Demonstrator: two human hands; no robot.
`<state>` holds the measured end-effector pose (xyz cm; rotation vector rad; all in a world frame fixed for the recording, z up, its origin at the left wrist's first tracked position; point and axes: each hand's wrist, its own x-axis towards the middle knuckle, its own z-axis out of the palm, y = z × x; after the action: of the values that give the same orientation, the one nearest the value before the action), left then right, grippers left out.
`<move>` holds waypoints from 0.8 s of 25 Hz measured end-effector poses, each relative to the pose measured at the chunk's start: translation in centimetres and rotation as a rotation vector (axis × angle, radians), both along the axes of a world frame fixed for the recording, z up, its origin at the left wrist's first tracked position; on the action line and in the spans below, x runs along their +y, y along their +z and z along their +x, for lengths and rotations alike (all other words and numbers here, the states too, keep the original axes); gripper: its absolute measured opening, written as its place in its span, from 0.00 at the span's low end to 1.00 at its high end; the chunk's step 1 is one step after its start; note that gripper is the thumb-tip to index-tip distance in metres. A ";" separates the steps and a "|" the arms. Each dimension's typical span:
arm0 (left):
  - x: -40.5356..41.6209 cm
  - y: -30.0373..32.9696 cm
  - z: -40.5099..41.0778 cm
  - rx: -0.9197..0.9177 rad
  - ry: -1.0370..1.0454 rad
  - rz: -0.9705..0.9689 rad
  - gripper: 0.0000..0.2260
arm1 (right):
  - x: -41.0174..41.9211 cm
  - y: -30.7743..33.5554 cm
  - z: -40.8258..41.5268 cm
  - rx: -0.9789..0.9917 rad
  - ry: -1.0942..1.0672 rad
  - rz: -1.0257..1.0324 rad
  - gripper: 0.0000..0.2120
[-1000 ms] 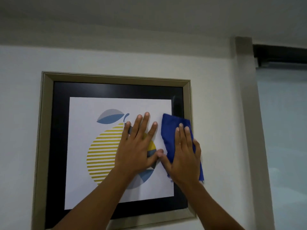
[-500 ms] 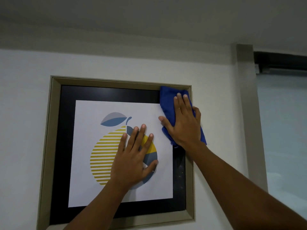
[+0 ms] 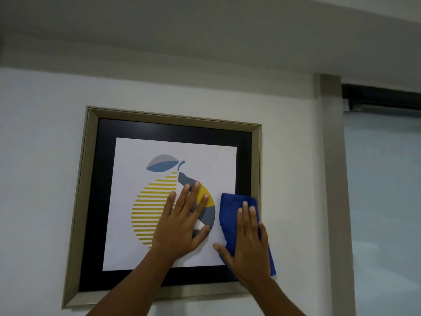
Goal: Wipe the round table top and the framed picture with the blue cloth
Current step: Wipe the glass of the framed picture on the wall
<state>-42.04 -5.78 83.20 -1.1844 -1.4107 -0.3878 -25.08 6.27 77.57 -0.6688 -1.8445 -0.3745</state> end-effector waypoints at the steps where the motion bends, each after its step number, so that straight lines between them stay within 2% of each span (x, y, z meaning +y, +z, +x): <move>1: -0.2 -0.1 0.1 -0.007 0.000 -0.007 0.35 | -0.1 0.1 0.3 -0.021 -0.004 -0.012 0.49; 3: -0.6 -0.4 0.3 -0.027 -0.005 -0.025 0.35 | -0.3 2.1 0.6 -0.067 -0.013 0.001 0.49; 5: -0.6 -0.2 0.2 -0.031 0.004 -0.035 0.35 | 0.1 6.6 0.7 -0.083 -0.021 0.015 0.49; 8: -0.5 -0.3 0.2 -0.037 0.005 -0.050 0.35 | 0.2 14.3 0.7 -0.046 -0.047 -0.002 0.49; 10: -0.3 -0.4 -0.1 -0.048 -0.018 -0.052 0.35 | 0.2 15.6 0.0 0.012 -0.048 -0.005 0.47; 12: -0.3 -0.7 -0.2 -0.052 -0.027 -0.044 0.35 | -0.2 13.1 -1.2 0.126 0.001 -0.030 0.45; 15: -0.4 -2.5 -0.1 -0.067 -0.044 -0.040 0.34 | -1.1 4.5 -2.9 0.246 0.082 -0.074 0.43; 18: -0.4 -3.8 -0.2 -0.076 -0.055 -0.032 0.34 | -1.8 -2.6 -3.6 0.278 0.073 -0.108 0.42; 20: -0.4 -4.0 -0.2 -0.068 -0.049 -0.028 0.34 | -2.0 -3.7 -3.4 0.245 0.062 -0.136 0.43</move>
<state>-42.27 -6.14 79.18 -1.2404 -1.4520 -0.4478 -28.45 4.31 73.88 -0.7150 -1.6619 -0.1205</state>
